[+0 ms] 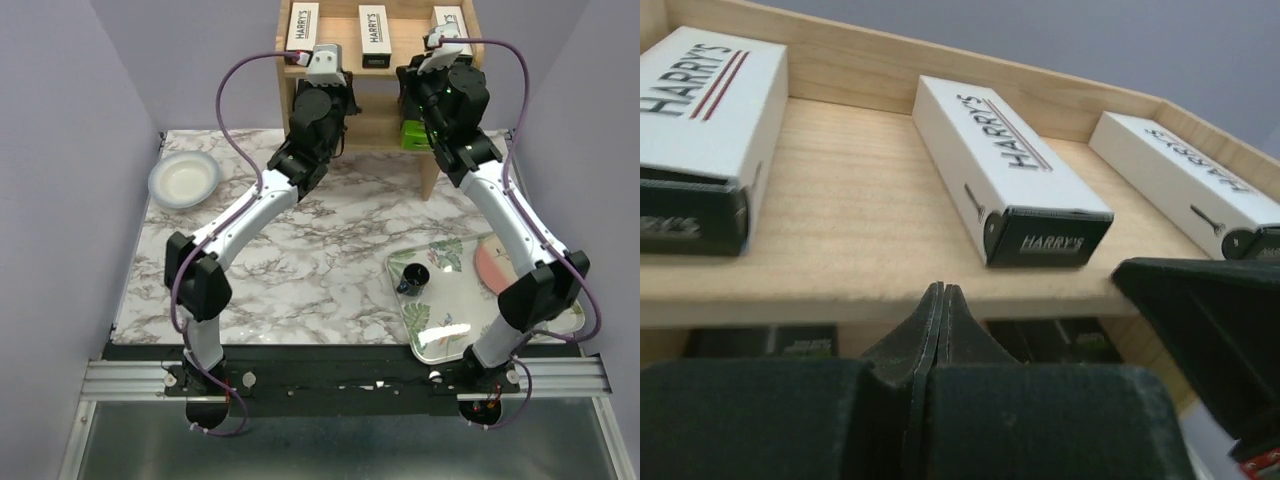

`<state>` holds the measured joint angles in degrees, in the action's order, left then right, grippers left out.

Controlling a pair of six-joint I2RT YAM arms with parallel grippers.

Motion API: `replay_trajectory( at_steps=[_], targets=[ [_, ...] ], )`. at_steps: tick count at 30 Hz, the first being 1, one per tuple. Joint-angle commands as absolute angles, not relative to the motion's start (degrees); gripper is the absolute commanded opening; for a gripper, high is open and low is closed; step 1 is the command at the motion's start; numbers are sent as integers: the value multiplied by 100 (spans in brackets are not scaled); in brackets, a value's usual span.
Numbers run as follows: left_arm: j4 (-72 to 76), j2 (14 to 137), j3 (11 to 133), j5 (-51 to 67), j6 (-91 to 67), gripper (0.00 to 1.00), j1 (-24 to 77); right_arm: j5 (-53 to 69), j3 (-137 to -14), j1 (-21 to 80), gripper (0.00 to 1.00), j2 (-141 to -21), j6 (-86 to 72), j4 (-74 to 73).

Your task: Place and organize the shaving razors onto the shelf

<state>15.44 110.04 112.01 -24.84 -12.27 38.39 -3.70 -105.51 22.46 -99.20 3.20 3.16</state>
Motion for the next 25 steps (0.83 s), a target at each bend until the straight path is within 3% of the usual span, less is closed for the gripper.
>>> replay_trajectory(
  at_steps=[1,2,4,5,6,7,8,9,16,25],
  targets=[
    [1826,9364,9400,-1778,-1152,0,3858,-239,-9451,2276,1,-8282,308,18],
    [2028,8751,8473,-1523,-1047,0,3876,-37,-8717,2276,7,-7983,377,9],
    [2110,8247,7808,-723,-765,20,3902,631,-8011,2276,28,-7113,422,-165],
    [2022,7827,7283,-425,-721,32,3902,737,-7424,2268,46,-6849,431,-202],
    [1760,7640,7042,-239,-590,70,3902,799,-7157,2276,54,-6516,431,-254],
    [1627,7481,6823,372,-415,99,3920,791,-6989,2276,63,-6408,370,-472],
    [1478,7227,6490,639,-213,99,3920,817,-6909,2276,96,-6372,369,-718],
    [1129,7129,6365,824,-54,99,3911,887,-6943,2276,100,-6389,360,-1017],
    [352,6715,5731,44,729,99,3753,563,-7593,2276,100,-6390,229,-3389],
    [79,6891,6091,132,1160,99,3384,1037,-7708,2276,100,-5880,317,-3534]
  ],
)
